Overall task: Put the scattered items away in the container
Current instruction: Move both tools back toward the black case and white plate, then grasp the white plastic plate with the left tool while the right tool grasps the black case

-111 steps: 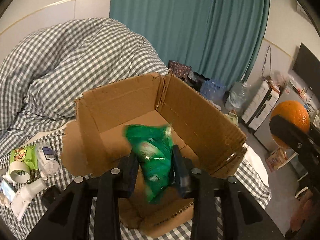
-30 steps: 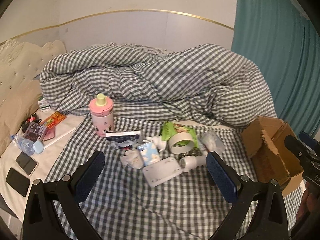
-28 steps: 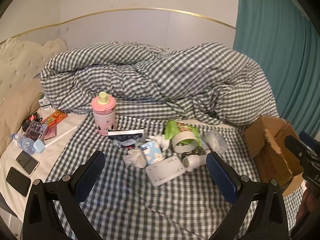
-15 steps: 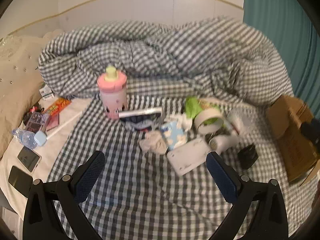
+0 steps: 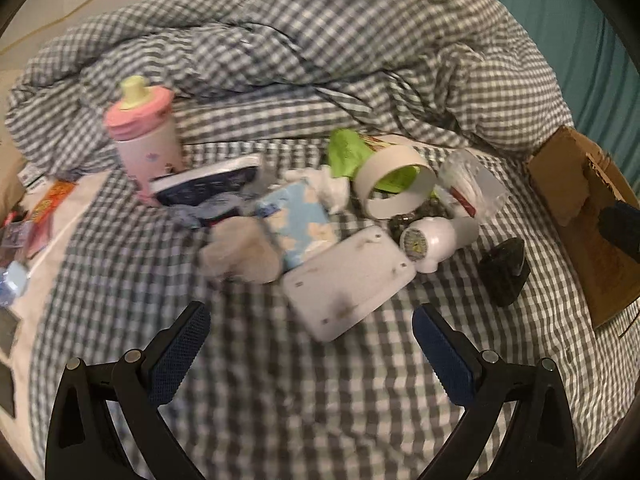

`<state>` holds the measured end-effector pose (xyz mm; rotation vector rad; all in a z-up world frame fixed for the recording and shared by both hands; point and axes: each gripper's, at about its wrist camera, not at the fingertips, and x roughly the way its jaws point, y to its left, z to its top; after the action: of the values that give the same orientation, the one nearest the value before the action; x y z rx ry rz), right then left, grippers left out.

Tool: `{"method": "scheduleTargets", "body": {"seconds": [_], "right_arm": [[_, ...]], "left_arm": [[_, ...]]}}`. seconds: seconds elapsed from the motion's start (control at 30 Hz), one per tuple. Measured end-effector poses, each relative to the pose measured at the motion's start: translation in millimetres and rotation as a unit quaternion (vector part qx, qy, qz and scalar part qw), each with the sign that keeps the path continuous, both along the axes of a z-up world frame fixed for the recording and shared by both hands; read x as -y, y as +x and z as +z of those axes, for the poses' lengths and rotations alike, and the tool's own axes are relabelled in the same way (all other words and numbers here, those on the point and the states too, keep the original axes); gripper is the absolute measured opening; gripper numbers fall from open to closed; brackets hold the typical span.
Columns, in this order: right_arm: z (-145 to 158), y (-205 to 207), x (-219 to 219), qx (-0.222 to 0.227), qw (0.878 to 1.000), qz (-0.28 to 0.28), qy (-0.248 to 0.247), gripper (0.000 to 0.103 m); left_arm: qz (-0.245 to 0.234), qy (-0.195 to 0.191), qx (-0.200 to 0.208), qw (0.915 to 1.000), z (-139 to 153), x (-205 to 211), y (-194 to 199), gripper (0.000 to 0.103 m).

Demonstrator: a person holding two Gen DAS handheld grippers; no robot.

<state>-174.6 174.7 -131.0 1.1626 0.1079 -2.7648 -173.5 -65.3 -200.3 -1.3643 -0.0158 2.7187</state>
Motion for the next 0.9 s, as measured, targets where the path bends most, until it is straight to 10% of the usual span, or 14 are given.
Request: {"method": "scheduleTargets", "body": {"seconds": [0.47, 0.83, 0.9], "right_arm": [[-37, -17, -23, 0.04, 0.999, -0.019, -0.004, 0.103], [-63, -24, -22, 0.068, 0.998, -0.018, 0.001, 0.103], [-65, -25, -20, 0.071, 0.997, -0.015, 0.003, 0.103]], "left_arm": [[-0.162, 0.04, 0.02, 0.9857, -45, -27, -47, 0.103], [-0.358, -0.024, 0.025, 0.9333, -64, -42, -62, 0.102], [-0.367, -0.021, 0.021, 0.9297, -65, -43, -62, 0.088]]}}
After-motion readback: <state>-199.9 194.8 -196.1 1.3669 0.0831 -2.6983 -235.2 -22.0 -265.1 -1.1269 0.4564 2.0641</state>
